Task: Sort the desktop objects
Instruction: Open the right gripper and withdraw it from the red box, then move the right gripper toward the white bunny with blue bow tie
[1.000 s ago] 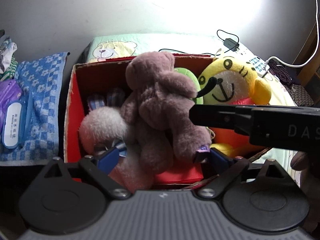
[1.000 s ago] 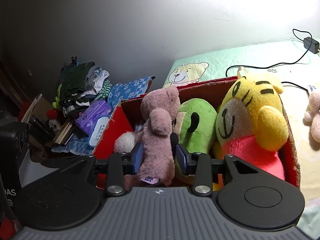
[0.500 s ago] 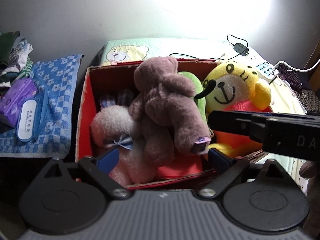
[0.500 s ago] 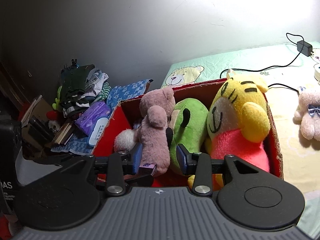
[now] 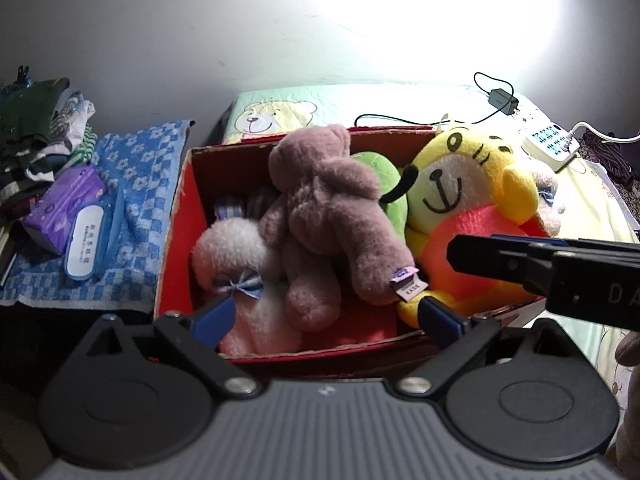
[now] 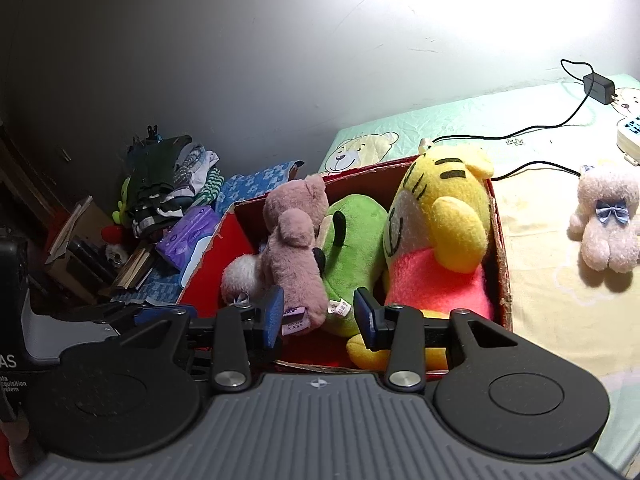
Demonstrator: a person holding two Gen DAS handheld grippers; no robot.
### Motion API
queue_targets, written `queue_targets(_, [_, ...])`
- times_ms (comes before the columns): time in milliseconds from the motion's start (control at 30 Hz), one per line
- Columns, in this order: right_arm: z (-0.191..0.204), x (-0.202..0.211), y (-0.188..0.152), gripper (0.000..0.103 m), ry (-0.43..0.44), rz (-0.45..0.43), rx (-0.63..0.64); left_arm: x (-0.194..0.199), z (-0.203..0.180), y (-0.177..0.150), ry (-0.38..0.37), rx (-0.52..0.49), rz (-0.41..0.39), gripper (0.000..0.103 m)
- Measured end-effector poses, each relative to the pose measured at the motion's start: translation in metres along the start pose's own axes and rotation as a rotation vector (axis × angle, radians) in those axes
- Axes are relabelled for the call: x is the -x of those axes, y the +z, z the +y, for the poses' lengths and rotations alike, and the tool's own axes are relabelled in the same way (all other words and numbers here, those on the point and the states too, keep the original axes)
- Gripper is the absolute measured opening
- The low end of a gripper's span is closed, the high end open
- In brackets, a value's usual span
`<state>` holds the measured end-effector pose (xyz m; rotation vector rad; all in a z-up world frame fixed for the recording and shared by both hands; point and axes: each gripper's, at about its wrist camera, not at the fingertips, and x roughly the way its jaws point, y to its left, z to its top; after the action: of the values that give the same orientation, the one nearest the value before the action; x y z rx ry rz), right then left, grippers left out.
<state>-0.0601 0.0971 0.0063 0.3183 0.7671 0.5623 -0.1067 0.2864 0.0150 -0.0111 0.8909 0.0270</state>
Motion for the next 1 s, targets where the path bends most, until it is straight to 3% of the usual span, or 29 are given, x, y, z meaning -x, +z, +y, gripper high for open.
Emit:
queue_targets(400, [-0.031, 0.029, 0.005, 0.044, 0.04, -0.008, -0.012, 0.014, -0.044, 0.012, 0.052, 0.0, -0.034, 0.099])
queue_targets(1000, [-0.096, 0.07, 0.014, 0.044, 0.023, -0.041, -0.078, 0.011, -0.123, 0.03, 0.07, -0.056, -0.054, 0.099])
